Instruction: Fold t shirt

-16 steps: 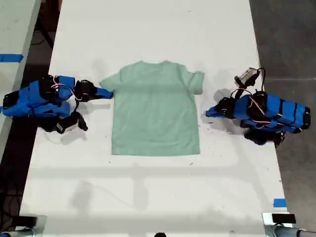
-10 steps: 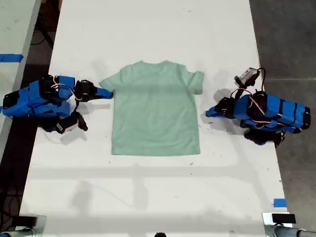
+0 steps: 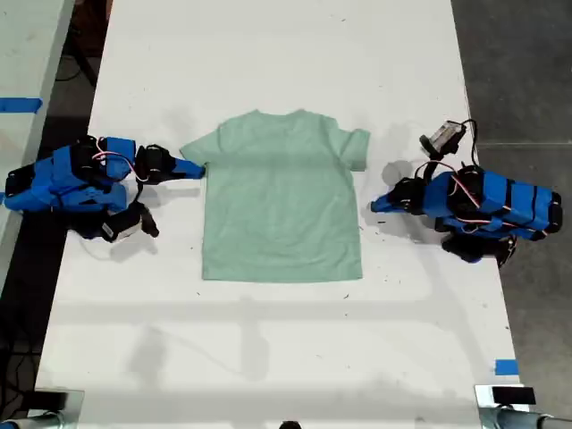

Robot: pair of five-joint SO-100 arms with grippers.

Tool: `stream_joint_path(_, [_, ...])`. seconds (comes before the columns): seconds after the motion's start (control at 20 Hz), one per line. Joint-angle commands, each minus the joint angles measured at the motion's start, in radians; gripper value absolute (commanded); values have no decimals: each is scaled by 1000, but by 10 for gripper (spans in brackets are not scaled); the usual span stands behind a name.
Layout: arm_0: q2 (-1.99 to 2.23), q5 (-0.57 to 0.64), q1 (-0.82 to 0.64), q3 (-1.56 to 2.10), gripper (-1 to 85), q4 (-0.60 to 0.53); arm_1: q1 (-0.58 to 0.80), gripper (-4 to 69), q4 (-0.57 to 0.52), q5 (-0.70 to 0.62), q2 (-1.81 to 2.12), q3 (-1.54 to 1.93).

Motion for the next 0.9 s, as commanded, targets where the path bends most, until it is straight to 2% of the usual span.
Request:
stream_joint_path(0.0, [5, -14, -21, 9, 1, -5, -18, 16, -92, -84, 5, 54])
stream_joint_path(0.05, [5, -14, -21, 9, 1, -5, -20, 16, -123, -135, 3, 31])
stream_joint_path(0.15, [5, -14, -21, 9, 1, -5, 44, 16, -98, -201, -44, -98])
stream_joint_path(0.25, [5, -14, -25, 9, 6, -6, 173, 28, -58, -290, -370, -350])
stream_joint_path(0.4, [5, -9, -20, 9, 17, -3, 350, 213, -2, -486, -916, -795])
stream_joint_path(0.5, [5, -9, -20, 9, 18, -3, 471, 275, 26, -577, -1178, -1023])
stream_joint_path(0.7, [5, -9, -20, 9, 16, 0, 692, 254, -2, -644, -1557, -1266])
stream_joint_path(0.85, [5, -9, -18, 9, 15, 0, 752, 240, -15, -655, -1733, -1373])
